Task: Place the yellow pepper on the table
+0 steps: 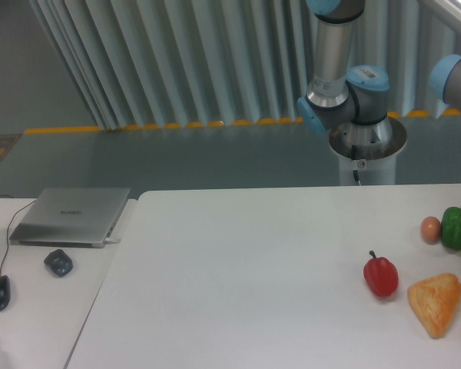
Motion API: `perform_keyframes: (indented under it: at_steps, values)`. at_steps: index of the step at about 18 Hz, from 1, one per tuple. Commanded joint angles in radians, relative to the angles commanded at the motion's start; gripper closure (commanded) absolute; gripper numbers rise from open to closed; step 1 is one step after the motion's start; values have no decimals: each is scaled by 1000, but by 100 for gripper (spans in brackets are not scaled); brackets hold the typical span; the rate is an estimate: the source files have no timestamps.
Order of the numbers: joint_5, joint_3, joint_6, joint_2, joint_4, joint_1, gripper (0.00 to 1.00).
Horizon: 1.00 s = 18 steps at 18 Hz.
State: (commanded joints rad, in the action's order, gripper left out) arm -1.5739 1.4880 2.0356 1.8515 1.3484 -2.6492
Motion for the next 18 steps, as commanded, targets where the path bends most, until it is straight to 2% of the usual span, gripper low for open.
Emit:
perform_keyframes:
  at_steps: [8, 11, 14, 18]
  values:
    - [-14, 2, 35, -8, -2, 8, 0]
    - [-3, 20, 0, -9, -14, -18, 0]
    - [-8, 28, -34, -18, -58, -60, 0]
    - [-46, 34, -31, -34, -113, -52, 0]
